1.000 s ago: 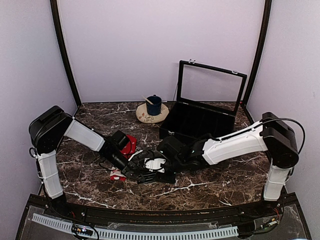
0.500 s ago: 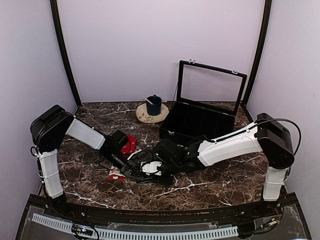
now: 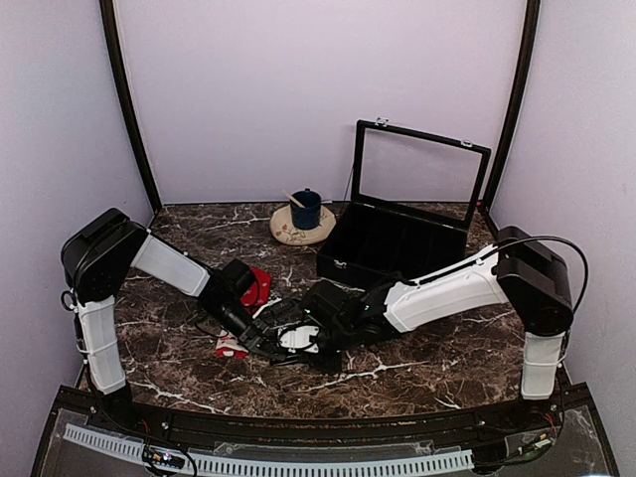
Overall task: Roll the socks
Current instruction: Roll the sock at the center of the board.
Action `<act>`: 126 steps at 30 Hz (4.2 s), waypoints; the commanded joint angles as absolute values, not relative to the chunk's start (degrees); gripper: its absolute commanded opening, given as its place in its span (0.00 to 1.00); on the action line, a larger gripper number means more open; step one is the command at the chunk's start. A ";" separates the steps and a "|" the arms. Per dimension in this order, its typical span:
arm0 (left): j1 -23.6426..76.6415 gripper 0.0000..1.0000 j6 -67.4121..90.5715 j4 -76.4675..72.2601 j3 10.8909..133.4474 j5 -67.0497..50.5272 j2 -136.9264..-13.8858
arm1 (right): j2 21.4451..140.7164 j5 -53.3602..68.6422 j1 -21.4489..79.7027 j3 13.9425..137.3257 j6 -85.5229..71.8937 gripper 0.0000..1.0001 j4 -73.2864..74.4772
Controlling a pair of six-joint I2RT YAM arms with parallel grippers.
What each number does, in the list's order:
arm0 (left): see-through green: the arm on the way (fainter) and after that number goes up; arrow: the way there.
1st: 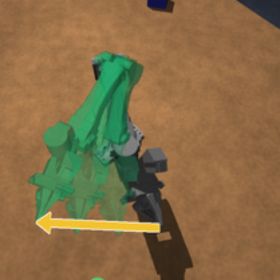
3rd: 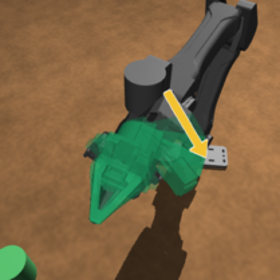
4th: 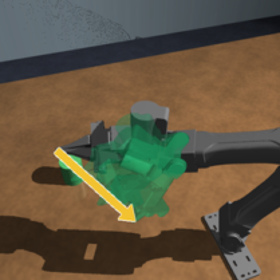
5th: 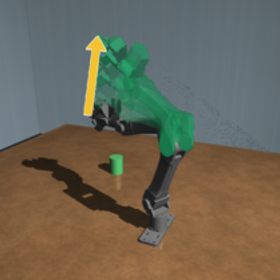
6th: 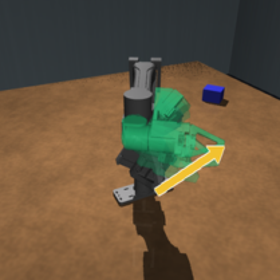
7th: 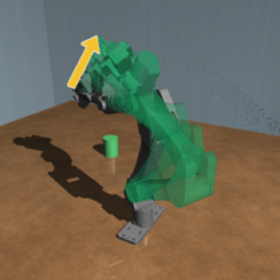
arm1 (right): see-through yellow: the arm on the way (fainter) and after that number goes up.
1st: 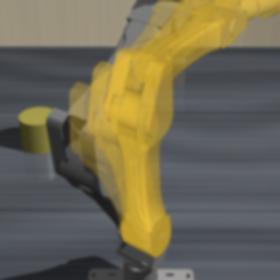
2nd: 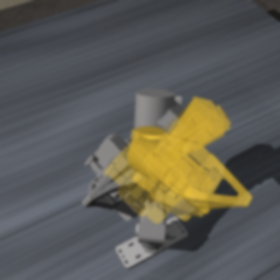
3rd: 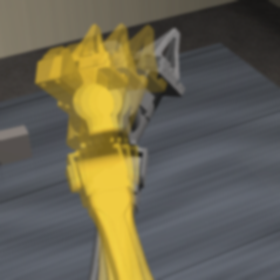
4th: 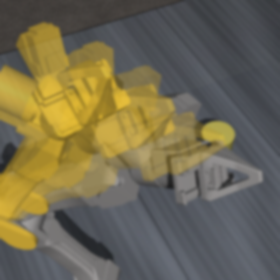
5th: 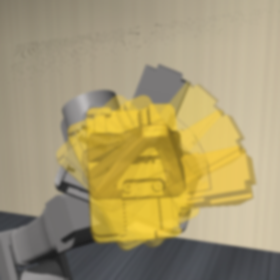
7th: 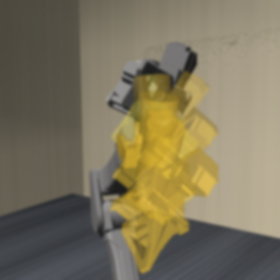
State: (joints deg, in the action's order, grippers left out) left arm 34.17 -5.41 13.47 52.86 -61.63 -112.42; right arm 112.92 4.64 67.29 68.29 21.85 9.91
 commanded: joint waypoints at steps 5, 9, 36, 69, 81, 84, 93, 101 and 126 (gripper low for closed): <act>33.66 0.13 -3.45 12.86 51.39 -57.88 -110.97 | 113.99 7.36 67.67 68.96 19.33 0.02 12.26; 33.66 0.22 0.03 8.15 49.23 -55.99 -108.47 | 112.76 8.33 67.13 67.71 16.75 0.00 12.30; 34.84 0.39 8.78 -23.25 30.31 -42.95 -86.94 | 113.94 27.55 60.08 69.72 5.30 0.00 18.72; 58.74 0.42 -18.27 -18.91 31.54 -9.75 -86.77 | 122.85 45.56 53.65 81.94 7.58 0.00 34.70; 59.33 0.36 -20.52 -16.88 34.03 -10.06 -90.33 | 124.11 47.01 53.10 83.06 8.19 0.00 36.55; 59.33 0.34 -20.76 -16.12 34.41 -10.68 -90.71 | 124.49 47.28 52.87 83.80 8.35 0.00 37.08; 59.32 0.15 -20.66 -12.65 36.16 -11.62 -92.70 | 125.64 47.96 52.56 85.34 8.56 0.00 38.22; 59.33 0.03 -19.42 -11.27 36.66 -13.46 -93.03 | 125.48 47.04 52.26 84.15 8.12 0.04 37.50; 54.96 0.00 -11.85 -7.76 37.83 -22.20 -93.72 | 117.58 48.91 48.10 70.38 -0.11 0.30 22.07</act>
State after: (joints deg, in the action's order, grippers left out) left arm 56.36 -13.85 -11.73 36.73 -18.39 -93.12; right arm 120.03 50.70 49.67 73.03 2.33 25.87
